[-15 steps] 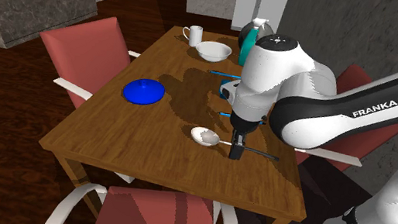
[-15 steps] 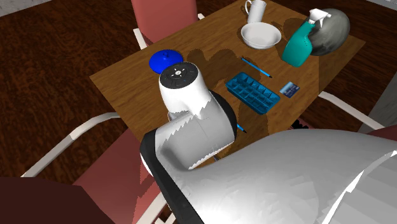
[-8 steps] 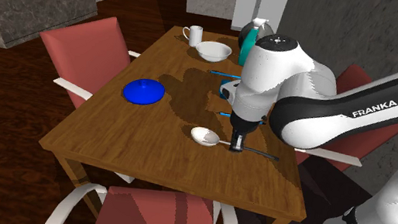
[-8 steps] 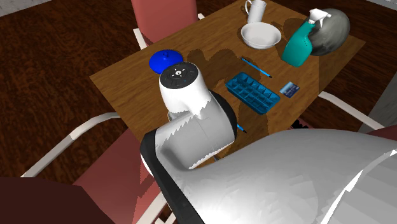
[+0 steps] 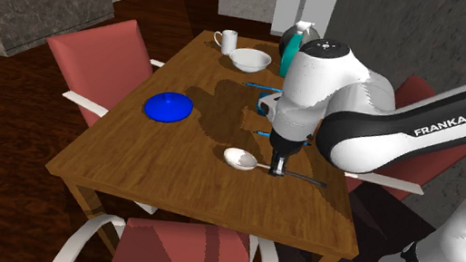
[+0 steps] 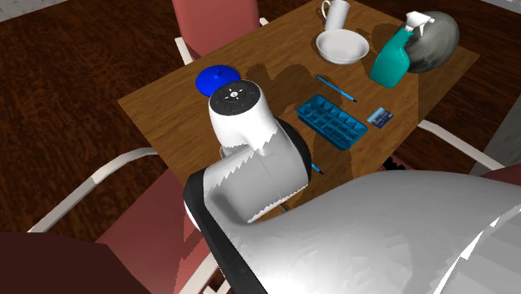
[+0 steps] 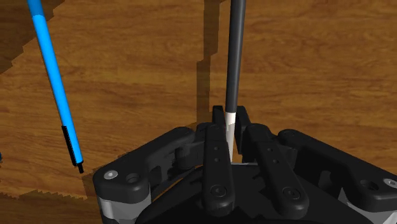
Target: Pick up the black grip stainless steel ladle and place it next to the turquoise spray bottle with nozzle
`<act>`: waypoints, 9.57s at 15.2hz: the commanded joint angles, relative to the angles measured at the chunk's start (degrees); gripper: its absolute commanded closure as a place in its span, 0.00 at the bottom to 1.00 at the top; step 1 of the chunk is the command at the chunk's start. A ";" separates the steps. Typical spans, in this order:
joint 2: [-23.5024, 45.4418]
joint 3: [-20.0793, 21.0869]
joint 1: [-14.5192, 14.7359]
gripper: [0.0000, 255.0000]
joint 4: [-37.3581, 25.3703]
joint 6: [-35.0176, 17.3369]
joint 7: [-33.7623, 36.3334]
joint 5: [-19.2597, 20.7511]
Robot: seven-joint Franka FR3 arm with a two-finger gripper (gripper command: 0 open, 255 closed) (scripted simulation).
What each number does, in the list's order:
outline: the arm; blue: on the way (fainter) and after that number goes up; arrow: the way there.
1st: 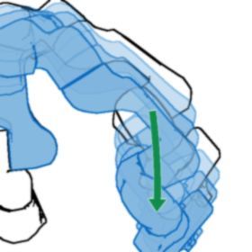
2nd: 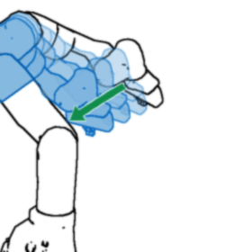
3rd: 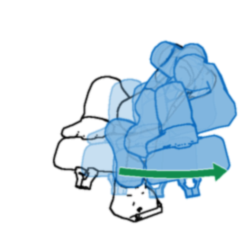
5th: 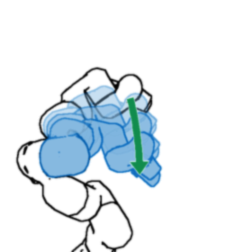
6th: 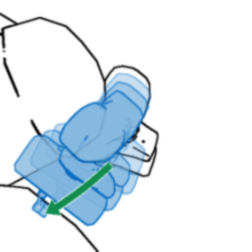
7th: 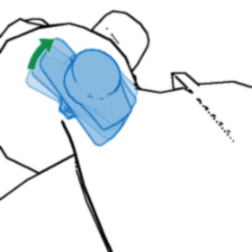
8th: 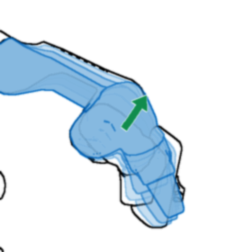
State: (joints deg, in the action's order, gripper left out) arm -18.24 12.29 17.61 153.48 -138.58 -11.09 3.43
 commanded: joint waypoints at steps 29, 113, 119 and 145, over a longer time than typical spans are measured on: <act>-11.04 -2.19 1.09 1.00 -14.93 25.75 -3.82 -2.26; 34.11 -33.38 -19.65 1.00 -73.46 37.09 -54.58 -7.71; 33.55 -33.28 -19.26 1.00 -68.06 32.22 -54.48 -7.52; 37.00 -32.49 -19.15 1.00 -52.51 13.46 -55.35 -9.21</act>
State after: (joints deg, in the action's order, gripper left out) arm 18.44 -20.28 -1.57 100.60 -124.43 -66.47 -5.66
